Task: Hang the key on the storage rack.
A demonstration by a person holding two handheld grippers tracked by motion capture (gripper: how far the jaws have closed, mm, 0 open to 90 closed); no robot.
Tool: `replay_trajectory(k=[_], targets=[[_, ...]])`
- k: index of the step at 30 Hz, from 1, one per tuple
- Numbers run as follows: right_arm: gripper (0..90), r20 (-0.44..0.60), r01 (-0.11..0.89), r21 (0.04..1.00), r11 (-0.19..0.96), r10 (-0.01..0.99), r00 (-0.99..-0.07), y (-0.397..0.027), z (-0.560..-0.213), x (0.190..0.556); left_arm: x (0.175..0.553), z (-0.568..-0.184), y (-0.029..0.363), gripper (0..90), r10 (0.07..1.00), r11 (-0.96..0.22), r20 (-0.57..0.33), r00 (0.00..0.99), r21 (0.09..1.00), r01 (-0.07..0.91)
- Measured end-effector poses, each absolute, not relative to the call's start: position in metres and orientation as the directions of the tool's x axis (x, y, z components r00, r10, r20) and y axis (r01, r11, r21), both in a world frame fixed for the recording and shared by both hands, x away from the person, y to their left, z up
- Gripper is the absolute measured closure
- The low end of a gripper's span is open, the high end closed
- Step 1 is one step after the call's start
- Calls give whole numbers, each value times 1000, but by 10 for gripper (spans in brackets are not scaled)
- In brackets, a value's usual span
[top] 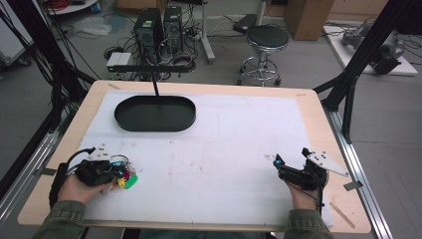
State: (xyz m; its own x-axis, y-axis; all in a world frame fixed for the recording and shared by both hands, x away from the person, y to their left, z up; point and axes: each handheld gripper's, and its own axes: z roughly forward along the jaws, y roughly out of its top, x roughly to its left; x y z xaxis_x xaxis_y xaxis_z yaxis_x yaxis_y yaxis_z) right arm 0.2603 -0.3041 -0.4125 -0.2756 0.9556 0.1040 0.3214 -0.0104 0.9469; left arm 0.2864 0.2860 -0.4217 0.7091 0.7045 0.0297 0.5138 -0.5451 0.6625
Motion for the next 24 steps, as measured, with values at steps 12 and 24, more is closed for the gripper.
replay_trajectory(k=[12,24], targets=[[5,100,318,948,-9,957,-273,-304,-412,260,284,-412,290,830,717,-523,40,696,692,498],[5,95,314,949,-4,957,-274,-304,-412,260,283,-386,298,834,724,-496,50,688,731,469]])
